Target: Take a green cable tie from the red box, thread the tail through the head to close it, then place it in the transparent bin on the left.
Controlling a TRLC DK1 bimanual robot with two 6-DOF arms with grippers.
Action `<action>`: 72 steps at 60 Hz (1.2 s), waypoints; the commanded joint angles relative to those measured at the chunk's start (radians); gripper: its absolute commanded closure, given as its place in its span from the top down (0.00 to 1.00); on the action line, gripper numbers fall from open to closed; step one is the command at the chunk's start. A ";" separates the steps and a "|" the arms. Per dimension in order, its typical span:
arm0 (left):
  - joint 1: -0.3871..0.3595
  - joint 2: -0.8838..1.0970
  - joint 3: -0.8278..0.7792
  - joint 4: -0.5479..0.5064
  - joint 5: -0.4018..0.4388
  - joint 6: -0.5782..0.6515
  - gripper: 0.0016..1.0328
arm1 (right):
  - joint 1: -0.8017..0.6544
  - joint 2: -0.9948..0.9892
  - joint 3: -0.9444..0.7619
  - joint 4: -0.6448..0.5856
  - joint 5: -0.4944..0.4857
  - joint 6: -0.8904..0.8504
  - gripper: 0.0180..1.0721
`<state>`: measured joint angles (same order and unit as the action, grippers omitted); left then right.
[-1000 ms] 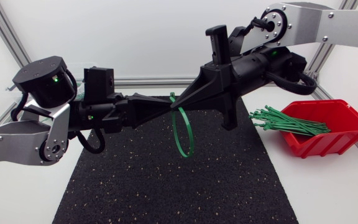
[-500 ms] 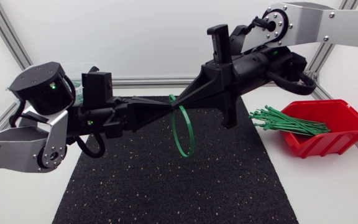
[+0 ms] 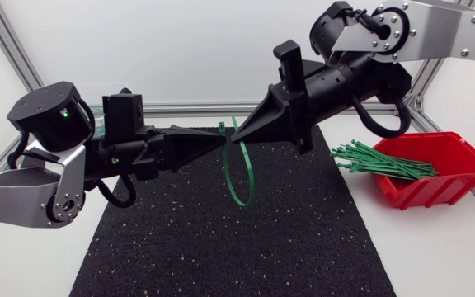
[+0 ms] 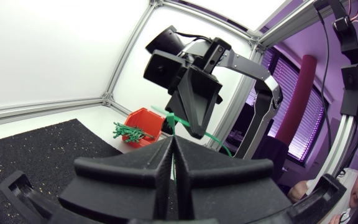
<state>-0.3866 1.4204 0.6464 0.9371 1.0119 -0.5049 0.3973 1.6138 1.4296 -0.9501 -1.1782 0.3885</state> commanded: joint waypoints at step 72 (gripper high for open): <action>0.057 0.058 -0.022 0.032 0.028 0.002 0.03 | 0.081 -0.166 -0.394 0.766 -0.049 0.613 0.06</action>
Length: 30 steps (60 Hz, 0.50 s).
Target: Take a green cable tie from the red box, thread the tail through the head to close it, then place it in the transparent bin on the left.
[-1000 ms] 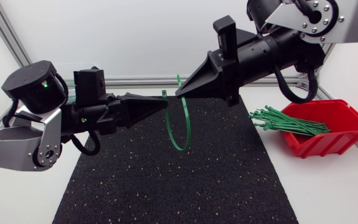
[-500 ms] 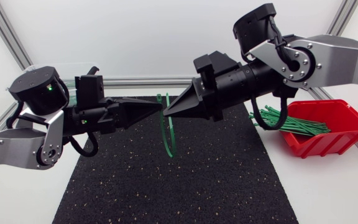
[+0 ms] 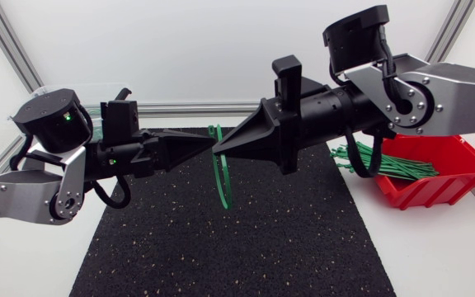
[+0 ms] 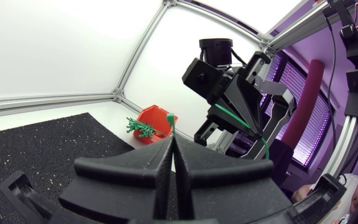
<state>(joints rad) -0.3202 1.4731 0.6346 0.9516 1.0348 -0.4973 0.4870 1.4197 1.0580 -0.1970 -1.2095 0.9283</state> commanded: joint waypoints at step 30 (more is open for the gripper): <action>-0.014 -0.014 -0.024 0.018 0.004 -0.020 0.03 | -0.008 0.122 0.048 -0.065 -0.070 0.110 0.05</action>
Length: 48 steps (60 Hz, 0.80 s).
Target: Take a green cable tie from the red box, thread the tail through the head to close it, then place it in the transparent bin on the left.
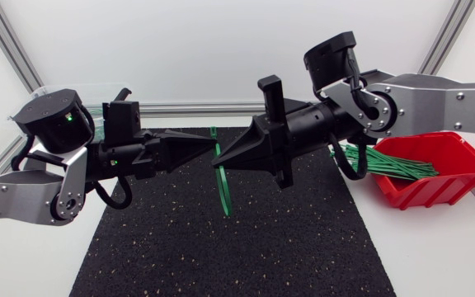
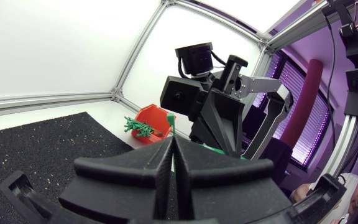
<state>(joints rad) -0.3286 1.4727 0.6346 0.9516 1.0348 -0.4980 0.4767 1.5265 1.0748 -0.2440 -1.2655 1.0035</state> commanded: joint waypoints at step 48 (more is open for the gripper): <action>-0.026 -0.051 -0.044 0.018 0.004 -0.027 0.03 | -0.013 0.032 0.080 -0.049 -0.026 0.027 0.05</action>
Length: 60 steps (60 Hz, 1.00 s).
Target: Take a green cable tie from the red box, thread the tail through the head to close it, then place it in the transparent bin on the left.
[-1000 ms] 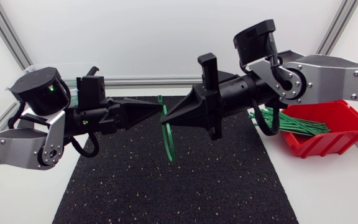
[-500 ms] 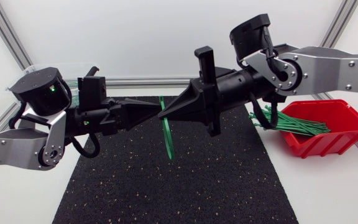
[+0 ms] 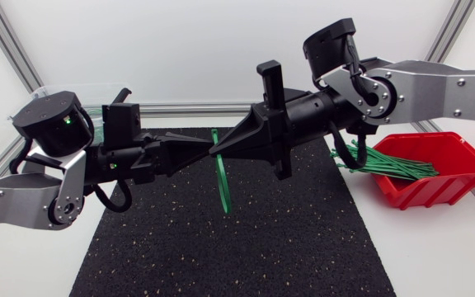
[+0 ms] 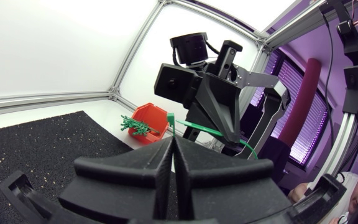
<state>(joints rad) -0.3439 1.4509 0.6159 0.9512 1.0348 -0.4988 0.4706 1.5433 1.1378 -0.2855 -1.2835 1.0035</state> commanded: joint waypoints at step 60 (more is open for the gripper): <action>-0.083 -0.133 -0.070 0.023 -0.044 -0.012 0.03 | -0.040 0.028 0.043 -0.073 -0.037 0.017 0.06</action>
<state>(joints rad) -0.4011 1.3403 0.5735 0.9524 0.9646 -0.5045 0.4484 1.5509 1.1400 -0.3527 -1.3315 1.0027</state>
